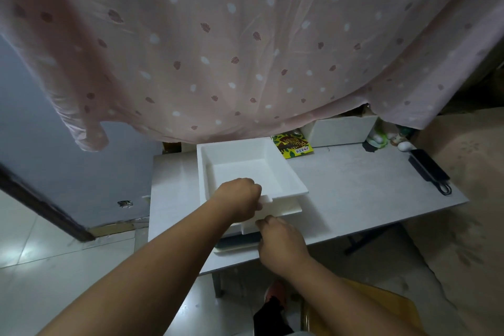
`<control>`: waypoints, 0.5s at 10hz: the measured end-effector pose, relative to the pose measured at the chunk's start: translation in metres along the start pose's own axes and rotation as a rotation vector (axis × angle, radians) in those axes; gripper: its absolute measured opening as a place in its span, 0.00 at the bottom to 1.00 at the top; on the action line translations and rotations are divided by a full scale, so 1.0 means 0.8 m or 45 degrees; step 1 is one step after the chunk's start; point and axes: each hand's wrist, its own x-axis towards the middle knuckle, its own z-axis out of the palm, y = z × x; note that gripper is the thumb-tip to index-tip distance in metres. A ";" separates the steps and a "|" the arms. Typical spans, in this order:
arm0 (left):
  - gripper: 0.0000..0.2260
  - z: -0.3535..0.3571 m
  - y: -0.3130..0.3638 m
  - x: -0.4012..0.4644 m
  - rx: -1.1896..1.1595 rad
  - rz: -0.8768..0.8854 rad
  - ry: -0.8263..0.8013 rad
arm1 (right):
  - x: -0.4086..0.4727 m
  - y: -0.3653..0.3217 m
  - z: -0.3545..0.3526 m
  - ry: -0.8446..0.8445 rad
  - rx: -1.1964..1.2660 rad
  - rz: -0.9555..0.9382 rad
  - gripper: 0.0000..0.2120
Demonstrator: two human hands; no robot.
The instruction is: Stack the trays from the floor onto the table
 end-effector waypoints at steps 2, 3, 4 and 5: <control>0.17 0.001 -0.004 0.006 -0.019 -0.042 -0.100 | -0.002 0.000 -0.007 -0.009 0.053 -0.016 0.18; 0.24 -0.006 -0.012 0.007 -0.102 -0.085 -0.176 | -0.005 0.001 -0.026 -0.043 0.036 0.056 0.11; 0.24 -0.035 -0.019 0.005 -0.164 -0.157 -0.170 | 0.009 0.004 -0.065 0.014 -0.002 0.125 0.12; 0.20 -0.149 -0.058 0.018 -0.146 -0.281 0.095 | 0.075 -0.017 -0.174 0.248 -0.014 0.083 0.12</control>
